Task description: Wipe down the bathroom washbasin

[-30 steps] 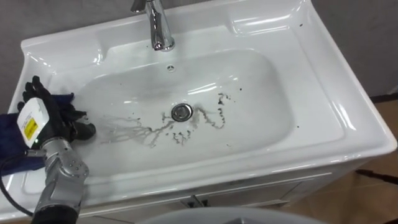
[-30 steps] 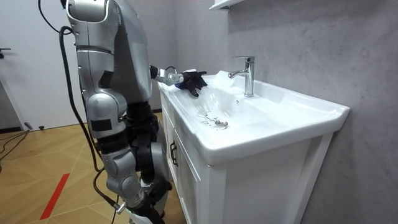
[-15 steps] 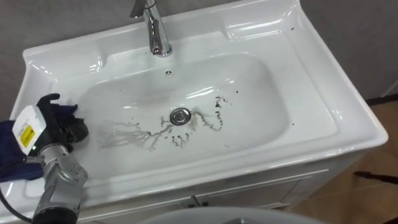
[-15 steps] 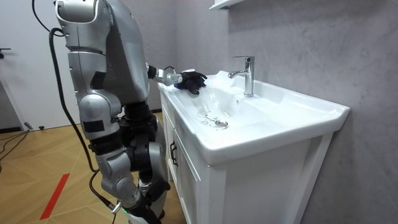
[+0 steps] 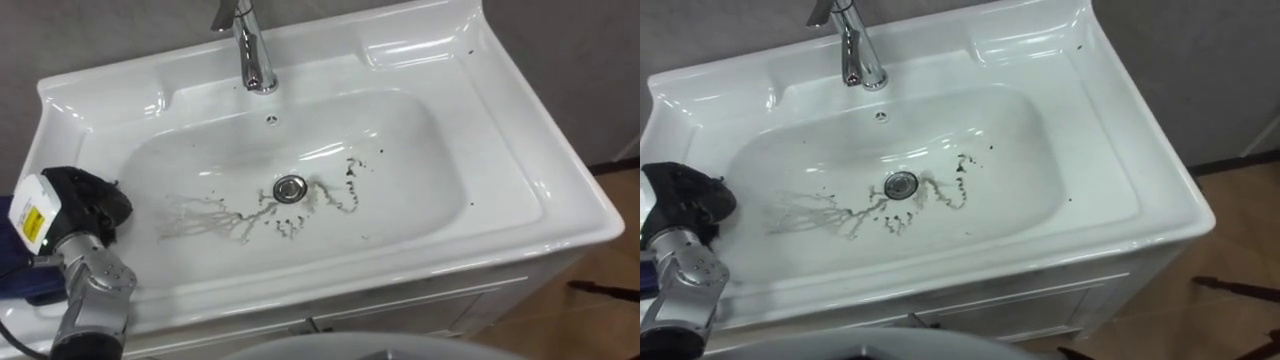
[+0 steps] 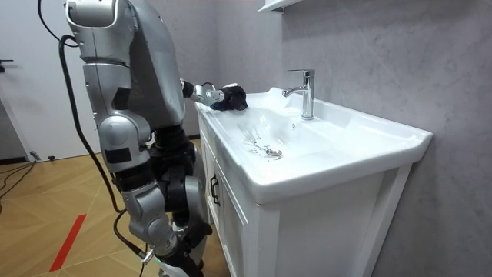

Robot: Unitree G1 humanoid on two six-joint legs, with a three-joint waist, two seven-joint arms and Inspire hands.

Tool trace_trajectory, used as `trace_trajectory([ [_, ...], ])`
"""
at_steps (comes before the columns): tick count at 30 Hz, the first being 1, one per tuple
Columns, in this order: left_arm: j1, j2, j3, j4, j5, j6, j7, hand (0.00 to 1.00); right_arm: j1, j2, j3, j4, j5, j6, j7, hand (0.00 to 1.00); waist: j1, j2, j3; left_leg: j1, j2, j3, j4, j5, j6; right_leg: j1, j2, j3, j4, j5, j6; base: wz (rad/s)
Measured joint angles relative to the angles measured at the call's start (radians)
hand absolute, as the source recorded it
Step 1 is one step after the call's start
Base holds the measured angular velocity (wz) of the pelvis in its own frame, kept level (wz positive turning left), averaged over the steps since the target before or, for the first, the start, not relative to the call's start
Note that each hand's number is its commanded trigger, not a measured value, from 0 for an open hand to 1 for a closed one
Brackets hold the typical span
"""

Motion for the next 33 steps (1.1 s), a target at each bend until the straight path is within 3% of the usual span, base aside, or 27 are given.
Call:
trace_trajectory([
  [6,-0.005,-0.002,0.0,-0.005,-0.02,-0.029,-0.001,1.0,0.002,0.005,0.014,-0.021,-0.002,-0.031,0.001,0.0,0.011,-0.005,0.0023,-0.001,-0.001,-0.005,-0.002,0.0,0.0,0.0,-0.001,-0.007,-0.001,0.0,0.0,0.02],
  [12,-0.019,0.001,-0.002,-0.089,-0.14,-0.056,-0.018,1.0,-0.022,0.029,0.03,-0.03,-0.006,-0.077,0.006,0.0,0.01,-0.024,0.0138,-0.032,-0.005,-0.041,0.013,0.0,0.0,-0.003,-0.004,-0.043,-0.003,0.0,0.0,0.2],
  [15,-0.016,-0.005,0.004,-0.172,-0.158,-0.054,-0.047,1.0,-0.031,0.046,0.03,-0.03,-0.033,-0.117,0.009,0.0,0.006,-0.041,0.028,-0.063,-0.007,-0.065,0.038,0.0,0.0,-0.011,-0.004,-0.065,-0.004,0.0,0.0,0.25],
  [20,-0.012,-0.007,-0.01,-0.336,-0.195,-0.046,-0.122,1.0,-0.041,0.049,0.031,-0.026,-0.046,-0.163,0.026,0.0,-0.004,-0.035,0.0506,-0.112,-0.008,-0.084,0.061,0.0,0.0,-0.036,-0.004,-0.081,-0.003,0.001,-0.001,0.16],
  [23,-0.013,-0.008,-0.031,-0.448,-0.21,-0.046,-0.136,1.0,-0.05,0.048,0.031,-0.007,-0.051,-0.188,0.025,0.0,-0.018,-0.034,0.0496,-0.142,-0.007,-0.087,0.075,0.0,0.0,-0.053,-0.004,-0.086,0.0,0.002,-0.001,0.06],
  [24,-0.014,-0.008,-0.045,-0.489,-0.21,-0.047,-0.138,1.0,-0.051,0.046,0.031,0.006,-0.056,-0.199,0.025,0.0,-0.022,-0.025,0.053,-0.142,-0.007,-0.087,0.076,0.0,0.0,-0.053,-0.004,-0.084,0.001,0.005,-0.001,0.0],
  [27,-0.015,-0.008,-0.067,-0.568,-0.212,-0.059,-0.152,1.0,-0.054,0.044,0.032,0.012,-0.072,-0.208,0.026,0.0,-0.045,-0.005,0.047,-0.135,-0.008,-0.086,0.073,0.0,0.0,-0.048,-0.005,-0.082,0.001,0.006,-0.001,-0.02],
  [30,-0.039,-0.009,-0.085,-0.584,-0.211,-0.093,-0.157,1.0,-0.047,0.044,0.03,0.013,-0.078,-0.228,0.027,0.0,-0.058,0.002,0.0526,-0.101,-0.008,-0.086,0.05,0.0,0.0,-0.032,-0.004,-0.084,-0.002,0.006,-0.001,-0.05],
  [31,-0.048,-0.011,-0.086,-0.587,-0.21,-0.094,-0.159,1.0,-0.047,0.044,0.03,0.014,-0.081,-0.233,0.027,0.0,-0.072,0.005,0.0489,-0.1,-0.008,-0.087,0.046,0.0,0.0,-0.032,-0.004,-0.089,-0.002,0.006,-0.001,0.05],
  [33,-0.057,-0.014,-0.086,-0.606,-0.212,-0.095,-0.169,1.0,-0.047,0.047,0.031,0.014,-0.081,-0.239,0.031,0.0,-0.075,0.006,0.0493,-0.1,-0.008,-0.087,0.043,0.0,0.0,-0.035,-0.004,-0.089,-0.002,0.006,-0.001,0.0],
])
